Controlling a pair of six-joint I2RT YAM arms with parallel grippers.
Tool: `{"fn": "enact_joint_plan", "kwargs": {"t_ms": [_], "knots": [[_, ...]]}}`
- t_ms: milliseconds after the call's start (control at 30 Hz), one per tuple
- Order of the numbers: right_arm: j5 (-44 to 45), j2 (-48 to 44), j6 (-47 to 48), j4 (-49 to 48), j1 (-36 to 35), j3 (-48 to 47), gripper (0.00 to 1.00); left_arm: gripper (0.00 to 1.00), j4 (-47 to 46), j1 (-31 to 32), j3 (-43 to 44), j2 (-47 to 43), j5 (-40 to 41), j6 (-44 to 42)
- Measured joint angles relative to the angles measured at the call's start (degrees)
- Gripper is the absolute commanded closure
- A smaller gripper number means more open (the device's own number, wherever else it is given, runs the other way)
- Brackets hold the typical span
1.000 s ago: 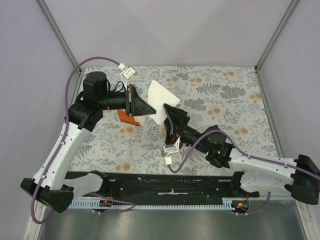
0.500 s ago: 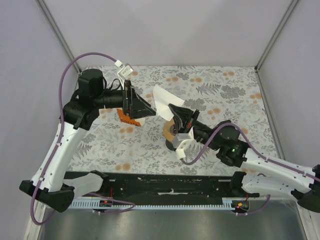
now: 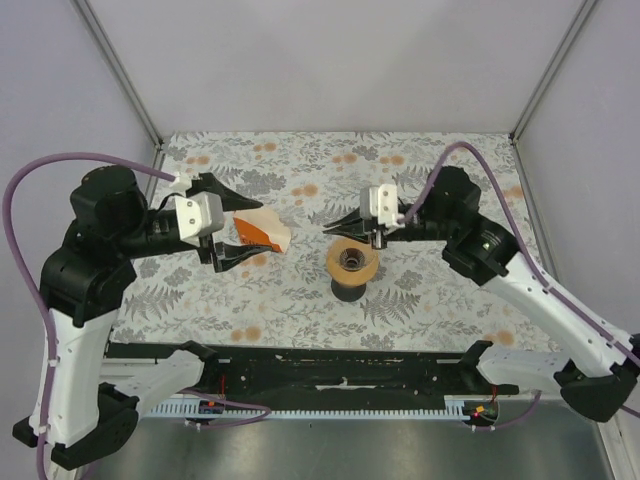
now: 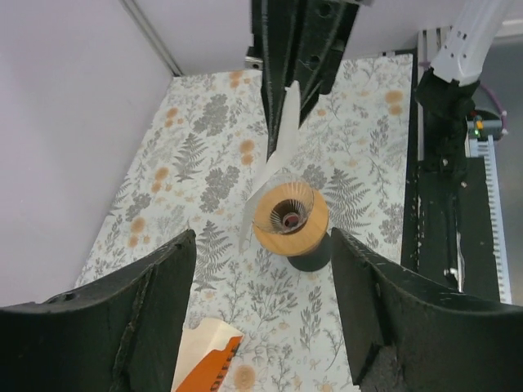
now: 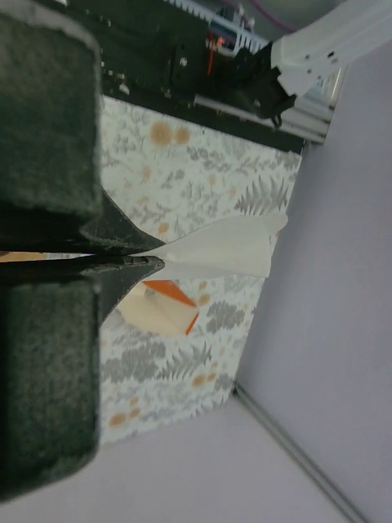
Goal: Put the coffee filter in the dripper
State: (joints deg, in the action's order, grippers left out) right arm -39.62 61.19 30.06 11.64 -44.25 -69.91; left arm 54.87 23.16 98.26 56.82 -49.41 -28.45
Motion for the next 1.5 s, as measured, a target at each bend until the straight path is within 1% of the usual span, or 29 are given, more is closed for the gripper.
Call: {"fn": "enact_joint_plan", "kwargs": {"t_ms": [67,133,233,367,467,633,667,767,867,1067,1300,1500], "knots": [[-3.9,4.5,-4.3,2.6,0.3,-4.7,1.00,0.30,2.7,0.6,0.1,0.2,0.2,-3.8],[-7.1,7.7,-7.8,4.2,0.6,-7.0,1.00,0.34,4.7,1.1,0.1,1.0,1.0,-6.0],[-10.6,10.9,-12.6,6.5,0.7,-8.6,1.00,0.43,6.5,1.7,0.1,2.0,1.6,-7.6],[-13.1,13.4,-17.0,7.8,0.9,-9.4,1.00,0.45,8.1,2.4,-0.2,3.3,1.7,-8.0],[-14.1,14.1,-19.3,7.8,0.9,-9.5,1.00,0.50,8.7,3.3,-0.8,3.5,1.5,-7.9],[-15.3,14.9,-22.1,7.2,0.9,-10.1,1.00,0.55,7.5,4.7,-2.6,3.8,1.5,-5.4],[-15.5,15.1,-22.6,7.1,0.9,-10.1,1.00,0.58,7.2,4.9,-2.7,3.9,1.5,-4.7],[-15.9,15.6,-23.3,6.6,0.9,-10.1,1.00,0.70,5.9,6.0,-2.8,4.9,1.5,-2.1],[-15.9,15.8,-23.7,6.4,0.9,-10.1,1.00,0.76,4.7,6.8,-2.8,5.8,1.8,0.1],[-15.9,15.8,-24.0,6.0,0.9,-10.1,1.00,0.90,3.3,7.2,-2.9,6.5,3.4,2.4],[-15.9,15.8,-23.8,6.0,0.9,-10.1,1.00,0.91,3.1,7.3,-2.6,6.8,5.9,2.7],[-15.9,15.8,-23.4,6.0,0.9,-10.1,1.00,0.91,3.0,7.3,-2.1,7.3,6.4,2.8]]}}
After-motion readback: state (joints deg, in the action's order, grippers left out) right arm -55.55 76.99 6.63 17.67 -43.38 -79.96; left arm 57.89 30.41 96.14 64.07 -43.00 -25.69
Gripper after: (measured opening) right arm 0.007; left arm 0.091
